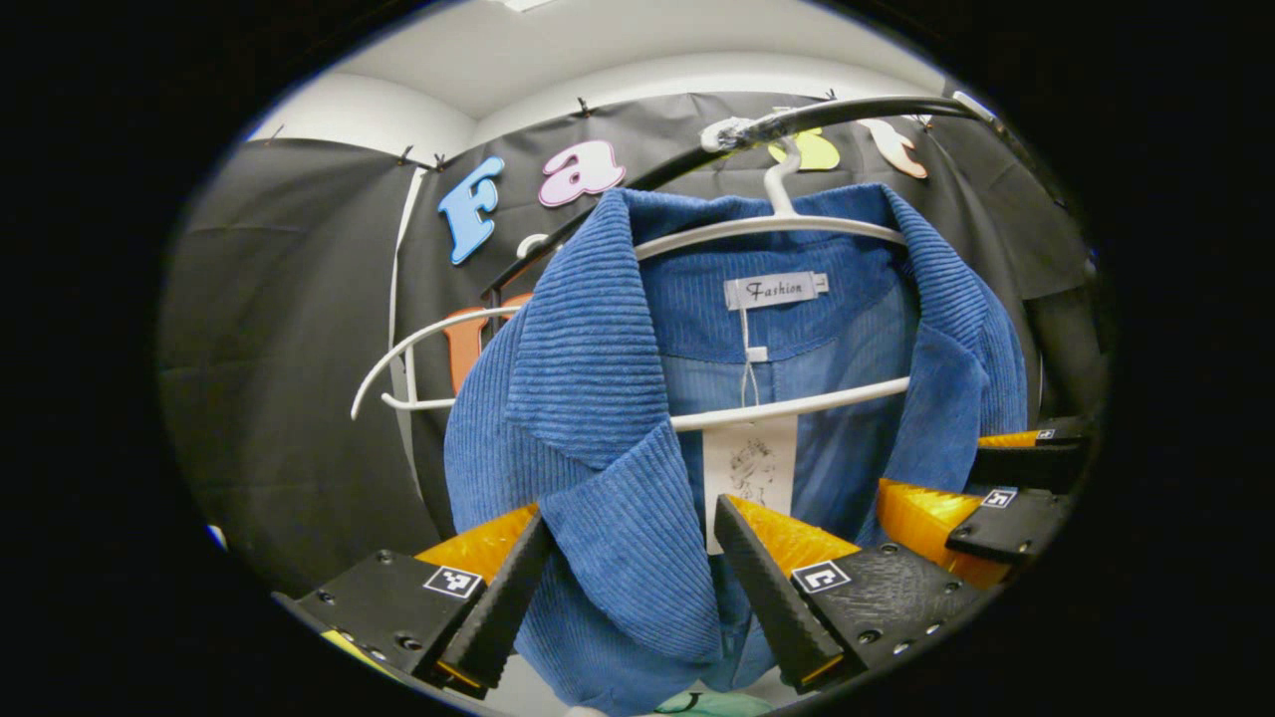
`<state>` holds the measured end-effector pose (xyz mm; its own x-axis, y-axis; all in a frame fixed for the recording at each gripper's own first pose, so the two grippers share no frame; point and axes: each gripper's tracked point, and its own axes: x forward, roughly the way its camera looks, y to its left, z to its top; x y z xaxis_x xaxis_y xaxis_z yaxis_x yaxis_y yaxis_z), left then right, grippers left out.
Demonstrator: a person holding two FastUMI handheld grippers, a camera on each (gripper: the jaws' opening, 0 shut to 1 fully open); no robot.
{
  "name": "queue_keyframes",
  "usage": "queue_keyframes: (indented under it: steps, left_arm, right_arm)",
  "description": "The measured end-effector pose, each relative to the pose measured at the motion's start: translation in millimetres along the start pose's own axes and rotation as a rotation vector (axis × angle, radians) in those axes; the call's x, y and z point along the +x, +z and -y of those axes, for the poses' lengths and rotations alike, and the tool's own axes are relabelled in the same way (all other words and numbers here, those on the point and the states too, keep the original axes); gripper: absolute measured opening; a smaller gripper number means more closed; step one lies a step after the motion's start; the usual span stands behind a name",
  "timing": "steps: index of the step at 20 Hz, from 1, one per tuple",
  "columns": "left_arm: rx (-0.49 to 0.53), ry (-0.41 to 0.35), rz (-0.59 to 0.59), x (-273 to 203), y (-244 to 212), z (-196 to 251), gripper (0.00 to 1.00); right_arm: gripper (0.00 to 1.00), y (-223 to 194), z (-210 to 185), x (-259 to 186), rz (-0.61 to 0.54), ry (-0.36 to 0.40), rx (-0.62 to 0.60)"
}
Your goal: Grasp the clothes on the hanger with both hands and then place them into the laundry hamper below.
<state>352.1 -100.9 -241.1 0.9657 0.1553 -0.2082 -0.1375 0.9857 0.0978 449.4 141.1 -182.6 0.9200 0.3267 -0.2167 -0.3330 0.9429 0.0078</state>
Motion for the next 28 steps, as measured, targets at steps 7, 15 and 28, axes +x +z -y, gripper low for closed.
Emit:
queue_keyframes:
  steps: [7,15,28]
  left_arm:
    - [0.012,-0.021,-0.042,14,-11,-10,0.48]
    - [-0.053,-0.082,-0.067,-1,-16,-15,0.00]
    - [-0.254,-0.117,0.039,-28,49,-56,0.03]
  right_arm:
    - [0.30,-2,9,15,0.002,-0.068,0.050]
    - [0.05,-7,-10,-3,-0.006,0.222,0.205]
    - [0.04,52,-17,-71,0.092,0.793,0.672]
